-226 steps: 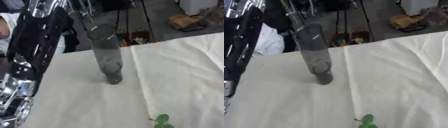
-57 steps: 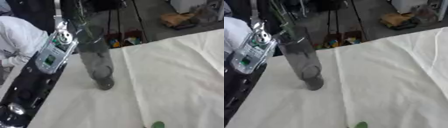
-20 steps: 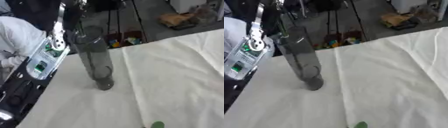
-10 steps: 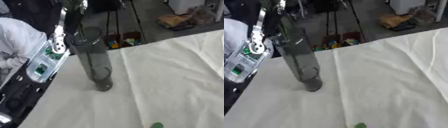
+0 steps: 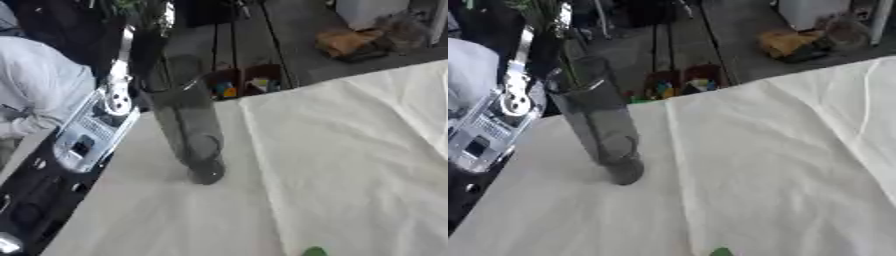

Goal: Arrange flowers into the vase.

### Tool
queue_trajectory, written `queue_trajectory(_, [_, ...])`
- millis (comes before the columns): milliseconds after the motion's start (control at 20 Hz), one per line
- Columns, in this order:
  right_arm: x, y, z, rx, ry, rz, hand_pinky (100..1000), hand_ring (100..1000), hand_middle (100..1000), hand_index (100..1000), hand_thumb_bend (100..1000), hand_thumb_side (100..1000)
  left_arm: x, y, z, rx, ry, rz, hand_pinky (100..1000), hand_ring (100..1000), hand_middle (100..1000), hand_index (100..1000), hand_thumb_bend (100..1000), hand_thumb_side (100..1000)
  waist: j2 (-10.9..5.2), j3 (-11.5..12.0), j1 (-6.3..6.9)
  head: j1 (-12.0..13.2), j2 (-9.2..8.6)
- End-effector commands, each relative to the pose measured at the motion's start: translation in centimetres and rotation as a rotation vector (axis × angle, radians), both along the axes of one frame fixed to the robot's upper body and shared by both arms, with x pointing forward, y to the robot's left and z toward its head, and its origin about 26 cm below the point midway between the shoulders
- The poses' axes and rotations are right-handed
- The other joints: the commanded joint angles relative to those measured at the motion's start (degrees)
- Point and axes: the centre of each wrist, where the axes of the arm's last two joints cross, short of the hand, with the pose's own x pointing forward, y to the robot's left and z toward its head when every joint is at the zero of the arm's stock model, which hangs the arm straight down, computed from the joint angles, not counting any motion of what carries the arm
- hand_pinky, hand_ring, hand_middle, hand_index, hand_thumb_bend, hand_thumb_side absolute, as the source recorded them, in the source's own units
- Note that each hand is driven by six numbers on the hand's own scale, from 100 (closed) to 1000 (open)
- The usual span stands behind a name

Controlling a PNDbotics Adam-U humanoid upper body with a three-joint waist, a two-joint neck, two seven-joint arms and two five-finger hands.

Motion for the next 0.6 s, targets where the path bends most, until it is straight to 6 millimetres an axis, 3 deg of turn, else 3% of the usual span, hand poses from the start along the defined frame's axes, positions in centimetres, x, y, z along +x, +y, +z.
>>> queue_trajectory(50, [-0.24,-0.10,0.83,0.001,-0.030,0.005,660,661,487,660,100,1000,-0.65,0.75,1.15,0.020,-0.058,0.021,292,568,693,710,100,1000,-1.03,0.1,-0.48,-0.3,-0.84])
queue_trajectory(600, [-0.22,-0.06,0.93,0.005,-0.033,0.009,661,661,487,660,100,1000,-0.59,0.74,0.44,0.053,-0.104,0.019,312,589,727,745,100,1000,-0.91,0.2,-0.52,-0.5,-1.37])
